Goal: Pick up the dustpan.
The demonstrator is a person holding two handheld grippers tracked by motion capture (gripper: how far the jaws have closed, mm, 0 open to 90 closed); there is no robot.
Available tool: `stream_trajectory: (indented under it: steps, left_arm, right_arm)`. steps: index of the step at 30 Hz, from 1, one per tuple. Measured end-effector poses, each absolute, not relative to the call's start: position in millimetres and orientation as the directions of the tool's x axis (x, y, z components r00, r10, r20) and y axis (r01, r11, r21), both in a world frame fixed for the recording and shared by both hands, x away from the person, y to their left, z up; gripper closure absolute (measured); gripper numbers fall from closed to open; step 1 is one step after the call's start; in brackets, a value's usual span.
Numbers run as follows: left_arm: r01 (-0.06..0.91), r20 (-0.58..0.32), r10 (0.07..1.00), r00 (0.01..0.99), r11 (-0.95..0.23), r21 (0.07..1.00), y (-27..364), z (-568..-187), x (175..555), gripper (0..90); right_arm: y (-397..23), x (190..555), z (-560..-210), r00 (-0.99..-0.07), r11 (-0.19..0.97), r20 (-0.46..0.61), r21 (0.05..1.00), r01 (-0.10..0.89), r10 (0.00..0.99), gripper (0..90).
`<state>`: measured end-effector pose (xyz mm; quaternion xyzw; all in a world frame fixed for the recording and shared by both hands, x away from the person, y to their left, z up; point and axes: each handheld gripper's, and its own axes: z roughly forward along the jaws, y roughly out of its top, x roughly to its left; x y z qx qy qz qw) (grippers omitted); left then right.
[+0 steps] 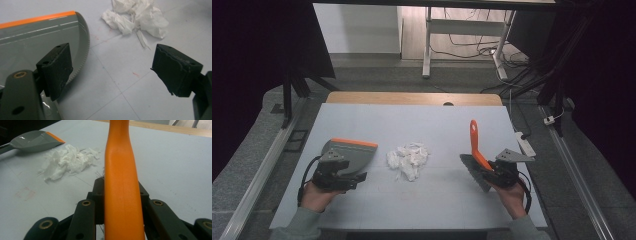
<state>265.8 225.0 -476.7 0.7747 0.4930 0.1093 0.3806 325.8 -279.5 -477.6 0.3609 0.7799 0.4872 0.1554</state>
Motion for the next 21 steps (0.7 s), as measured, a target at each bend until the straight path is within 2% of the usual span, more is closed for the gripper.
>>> stream_trajectory:
  steps: [8, 21]
  left_arm:
    - [0.7, -0.175, 0.877, 0.447, -0.221, 0.679, 226.7, -457.2, 276.2, 16.9]
    - [0.755, -0.16, 0.924, 0.348, -0.175, 0.632, 261.0, -458.9, 281.5, 16.8]
  right_arm:
    - [-281.5, 326.3, -477.4, -0.693, 0.26, 0.114, 0.874, 0.411, 0.711, 70.1]
    - [-282.7, 328.2, -478.7, -0.687, 0.259, 0.116, 0.871, 0.418, 0.717, 70.1]
